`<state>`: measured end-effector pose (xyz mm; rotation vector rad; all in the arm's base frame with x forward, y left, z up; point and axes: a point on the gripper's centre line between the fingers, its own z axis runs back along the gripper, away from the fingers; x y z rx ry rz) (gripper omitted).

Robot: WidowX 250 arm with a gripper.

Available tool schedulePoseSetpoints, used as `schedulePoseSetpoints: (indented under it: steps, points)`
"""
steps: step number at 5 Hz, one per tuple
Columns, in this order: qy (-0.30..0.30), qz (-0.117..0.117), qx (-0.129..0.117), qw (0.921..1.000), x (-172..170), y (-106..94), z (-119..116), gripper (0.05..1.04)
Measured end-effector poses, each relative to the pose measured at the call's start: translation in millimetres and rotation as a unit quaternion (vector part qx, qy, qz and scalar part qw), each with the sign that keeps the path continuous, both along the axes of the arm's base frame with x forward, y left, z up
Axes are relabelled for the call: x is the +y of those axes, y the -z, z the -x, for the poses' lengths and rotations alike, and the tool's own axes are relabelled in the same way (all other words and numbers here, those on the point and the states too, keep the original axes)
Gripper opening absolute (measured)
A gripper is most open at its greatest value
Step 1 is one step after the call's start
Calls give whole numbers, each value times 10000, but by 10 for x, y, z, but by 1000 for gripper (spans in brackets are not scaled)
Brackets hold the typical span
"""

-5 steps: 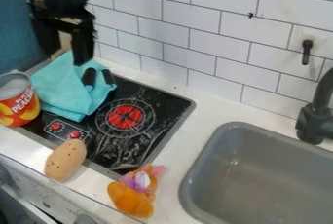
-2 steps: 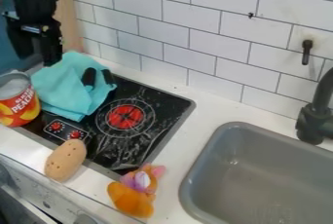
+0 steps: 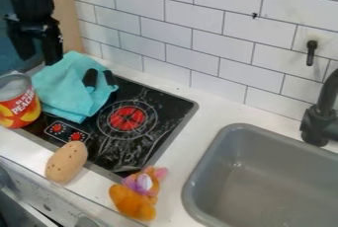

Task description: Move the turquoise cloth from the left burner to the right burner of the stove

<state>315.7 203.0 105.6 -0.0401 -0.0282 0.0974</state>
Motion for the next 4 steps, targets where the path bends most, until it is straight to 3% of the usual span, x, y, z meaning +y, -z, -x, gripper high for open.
schedulePoseSetpoints:
  steps: [1, 3, 4]
  points:
    - [37, 35, 39, 10000, 54, 94, -85, 1000]
    - [-143, 198, 356, 9991, 88, 412, -114, 1000]
    - [-264, 251, 356, 9987, 54, 480, -113, 1000]
